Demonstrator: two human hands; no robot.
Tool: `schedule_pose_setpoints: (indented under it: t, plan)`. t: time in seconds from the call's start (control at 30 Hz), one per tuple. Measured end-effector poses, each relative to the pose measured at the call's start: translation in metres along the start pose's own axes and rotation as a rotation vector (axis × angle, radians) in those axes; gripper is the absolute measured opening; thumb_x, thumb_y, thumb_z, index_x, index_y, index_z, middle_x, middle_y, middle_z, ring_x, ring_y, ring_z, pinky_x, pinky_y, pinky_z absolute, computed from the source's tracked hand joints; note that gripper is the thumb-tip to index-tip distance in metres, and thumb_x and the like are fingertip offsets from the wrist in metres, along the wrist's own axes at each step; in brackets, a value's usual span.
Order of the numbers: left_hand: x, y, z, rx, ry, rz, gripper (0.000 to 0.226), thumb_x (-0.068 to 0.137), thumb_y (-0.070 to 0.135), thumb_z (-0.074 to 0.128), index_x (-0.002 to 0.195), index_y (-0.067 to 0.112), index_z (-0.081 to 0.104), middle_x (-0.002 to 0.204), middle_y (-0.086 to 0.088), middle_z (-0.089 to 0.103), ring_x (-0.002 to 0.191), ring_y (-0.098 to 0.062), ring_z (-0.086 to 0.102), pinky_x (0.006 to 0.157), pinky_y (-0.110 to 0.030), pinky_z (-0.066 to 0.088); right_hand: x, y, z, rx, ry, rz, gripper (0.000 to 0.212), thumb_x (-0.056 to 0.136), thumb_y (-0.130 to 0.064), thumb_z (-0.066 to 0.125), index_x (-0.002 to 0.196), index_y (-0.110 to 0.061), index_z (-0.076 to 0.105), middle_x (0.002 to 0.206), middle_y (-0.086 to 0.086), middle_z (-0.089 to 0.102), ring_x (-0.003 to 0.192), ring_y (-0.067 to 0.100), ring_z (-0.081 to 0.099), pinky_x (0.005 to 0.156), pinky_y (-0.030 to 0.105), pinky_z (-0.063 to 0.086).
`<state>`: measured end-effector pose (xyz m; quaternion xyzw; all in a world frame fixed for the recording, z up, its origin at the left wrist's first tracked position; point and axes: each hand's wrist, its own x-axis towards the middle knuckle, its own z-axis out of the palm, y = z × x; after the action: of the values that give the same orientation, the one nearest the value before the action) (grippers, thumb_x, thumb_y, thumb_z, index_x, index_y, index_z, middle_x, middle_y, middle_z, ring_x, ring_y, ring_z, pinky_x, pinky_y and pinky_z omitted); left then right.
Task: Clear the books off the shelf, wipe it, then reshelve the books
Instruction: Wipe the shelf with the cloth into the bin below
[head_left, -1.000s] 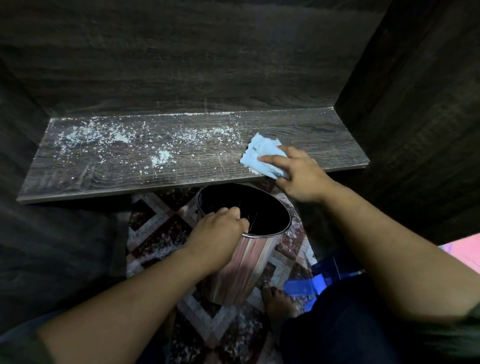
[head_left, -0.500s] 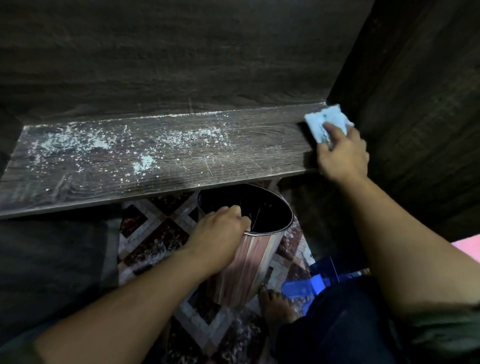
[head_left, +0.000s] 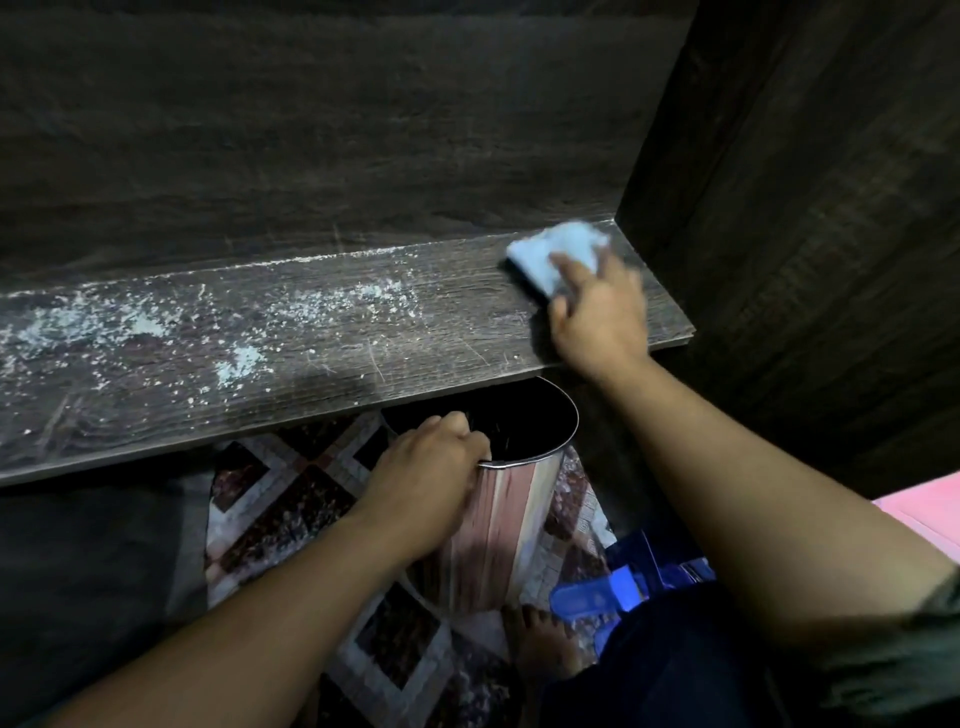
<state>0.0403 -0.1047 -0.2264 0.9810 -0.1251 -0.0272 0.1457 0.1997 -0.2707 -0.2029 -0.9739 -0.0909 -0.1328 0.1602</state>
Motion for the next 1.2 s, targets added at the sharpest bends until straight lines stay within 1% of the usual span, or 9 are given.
schedule_pose_setpoints:
  t: [0.07, 0.2, 0.4, 0.63, 0.7, 0.77, 0.87, 0.97, 1.2]
  plan:
    - [0.001, 0.000, 0.001, -0.019, 0.029, 0.003, 0.020, 0.085, 0.019, 0.061, 0.105, 0.022, 0.061, 0.100, 0.002, 0.051, 0.103, -0.021, 0.052, 0.086, -0.036, 0.047, 0.026, 0.009, -0.003, -0.168, 0.051, 0.090, 0.056, 0.092, -0.038, 0.048, 0.146, -0.026, 0.037, 0.158, 0.020, 0.013, 0.142, 0.041, 0.015, 0.116, 0.045, 0.011]
    - [0.001, -0.003, 0.003, -0.024, 0.084, 0.014, 0.024, 0.078, 0.013, 0.070, 0.100, 0.019, 0.064, 0.096, -0.001, 0.054, 0.095, -0.025, 0.056, 0.080, -0.039, 0.052, 0.074, 0.039, 0.005, -0.359, -0.263, 0.085, 0.070, 0.097, -0.054, 0.029, 0.155, -0.021, 0.009, 0.160, 0.016, -0.011, 0.147, 0.034, -0.012, 0.118, 0.044, -0.006]
    - [0.003, -0.005, 0.008, -0.015, 0.145, 0.014, 0.030, 0.066, 0.007, 0.078, 0.091, 0.016, 0.066, 0.088, -0.002, 0.055, 0.083, -0.026, 0.059, 0.068, -0.039, 0.055, 0.085, 0.028, 0.010, -0.116, -0.299, 0.143, 0.065, 0.093, -0.045, 0.045, 0.150, -0.020, 0.026, 0.158, 0.016, 0.014, 0.145, 0.033, 0.013, 0.118, 0.040, 0.016]
    - [0.002, -0.003, 0.009, -0.004, 0.128, -0.003, 0.042, 0.050, 0.010, 0.086, 0.086, 0.020, 0.067, 0.084, 0.002, 0.055, 0.077, -0.021, 0.061, 0.060, -0.030, 0.052, 0.041, -0.003, 0.004, 0.217, -0.242, -0.125, 0.048, 0.092, -0.011, 0.048, 0.137, -0.026, 0.053, 0.147, 0.009, 0.044, 0.131, 0.029, 0.045, 0.108, 0.029, 0.034]
    - [0.002, -0.001, 0.008, 0.009, 0.122, -0.017, 0.043, 0.048, 0.010, 0.087, 0.085, 0.021, 0.067, 0.083, 0.003, 0.054, 0.076, -0.020, 0.060, 0.058, -0.029, 0.051, 0.058, 0.004, -0.002, 0.158, -0.128, -0.052, 0.055, 0.089, -0.012, 0.053, 0.143, -0.022, 0.046, 0.153, 0.015, 0.033, 0.138, 0.032, 0.035, 0.112, 0.029, 0.027]
    - [0.002, -0.001, 0.007, 0.016, 0.120, -0.031, 0.043, 0.050, 0.009, 0.086, 0.086, 0.022, 0.067, 0.084, 0.003, 0.055, 0.077, -0.020, 0.060, 0.059, -0.029, 0.050, 0.079, 0.018, -0.006, -0.086, -0.086, 0.037, 0.069, 0.091, -0.027, 0.055, 0.152, -0.018, 0.024, 0.159, 0.021, 0.001, 0.147, 0.038, 0.005, 0.119, 0.038, 0.007]
    - [0.002, -0.001, 0.008, -0.002, 0.111, -0.036, 0.038, 0.059, 0.007, 0.082, 0.091, 0.020, 0.067, 0.087, 0.001, 0.055, 0.082, -0.022, 0.059, 0.065, -0.032, 0.050, 0.095, 0.037, 0.003, -0.320, -0.300, 0.065, 0.082, 0.095, -0.060, 0.033, 0.154, -0.016, -0.003, 0.158, 0.020, -0.018, 0.146, 0.034, -0.016, 0.118, 0.043, -0.008]
    - [0.002, -0.001, 0.006, 0.001, 0.111, -0.034, 0.034, 0.066, 0.006, 0.076, 0.096, 0.020, 0.066, 0.091, 0.000, 0.054, 0.088, -0.023, 0.058, 0.071, -0.034, 0.050, 0.097, 0.032, 0.015, -0.218, -0.364, 0.117, 0.088, 0.093, -0.064, 0.035, 0.154, -0.013, -0.003, 0.160, 0.018, -0.009, 0.148, 0.031, -0.007, 0.119, 0.042, 0.000]
    - [-0.001, 0.001, 0.001, -0.006, 0.084, -0.022, 0.030, 0.085, 0.009, 0.062, 0.113, 0.020, 0.060, 0.106, 0.000, 0.051, 0.103, -0.022, 0.052, 0.084, -0.035, 0.044, 0.074, 0.010, 0.005, -0.066, -0.290, 0.122, 0.054, 0.090, -0.035, 0.051, 0.143, -0.024, 0.041, 0.149, 0.012, 0.035, 0.136, 0.032, 0.033, 0.112, 0.041, 0.027]
